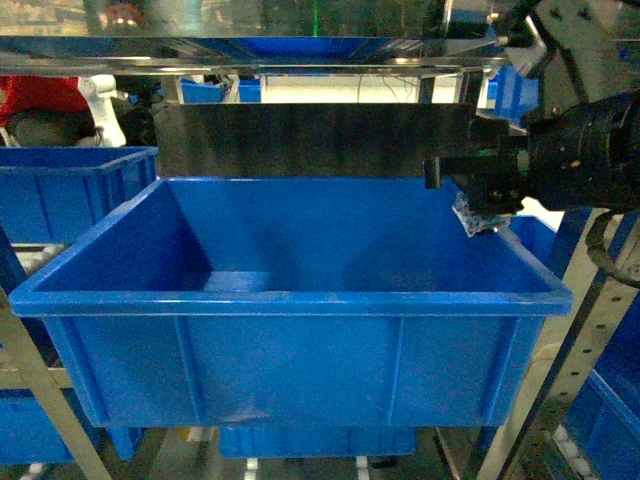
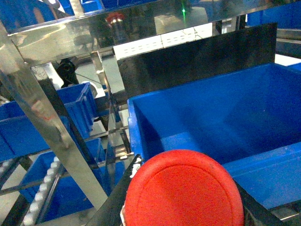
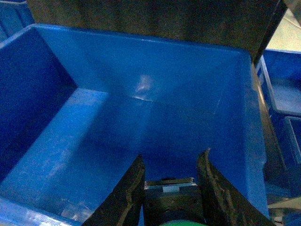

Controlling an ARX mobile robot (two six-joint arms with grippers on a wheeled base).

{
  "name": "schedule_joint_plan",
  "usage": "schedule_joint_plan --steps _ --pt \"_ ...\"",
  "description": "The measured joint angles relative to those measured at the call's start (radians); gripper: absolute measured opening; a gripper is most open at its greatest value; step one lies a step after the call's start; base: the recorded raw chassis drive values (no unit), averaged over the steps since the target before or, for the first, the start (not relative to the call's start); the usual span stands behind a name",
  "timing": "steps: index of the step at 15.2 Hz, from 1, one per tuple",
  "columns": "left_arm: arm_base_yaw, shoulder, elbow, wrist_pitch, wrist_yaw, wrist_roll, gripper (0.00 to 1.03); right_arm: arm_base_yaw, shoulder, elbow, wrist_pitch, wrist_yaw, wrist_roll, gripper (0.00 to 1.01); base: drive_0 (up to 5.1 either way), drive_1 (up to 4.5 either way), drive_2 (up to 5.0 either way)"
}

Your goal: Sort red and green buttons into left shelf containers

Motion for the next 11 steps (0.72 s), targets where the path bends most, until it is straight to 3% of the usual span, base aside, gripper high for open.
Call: schedule_joint_plan --steps 4,9,10,11 --pt "0.000 0.000 0.000 0.000 0.000 0.000 0.30 -0.037 0.111 0.098 0.000 0.030 -0.008 0.29 0.0 0.00 0.0" --pt "0.000 0.000 0.000 0.000 0.000 0.000 0.30 -0.071 0.248 0.183 -0.060 0.009 -0.010 0.29 0.0 0.00 0.0" --pt "0.000 0.000 0.000 0.000 0.000 0.000 0.30 -0.076 0.248 0.190 -0.054 0.003 -0.010 0.33 0.0 0.00 0.0" --pt "0.000 0.000 0.000 0.000 0.000 0.000 0.30 -0.082 0.248 0.196 -0.051 0.002 -0.010 0.48 0.0 0.00 0.0"
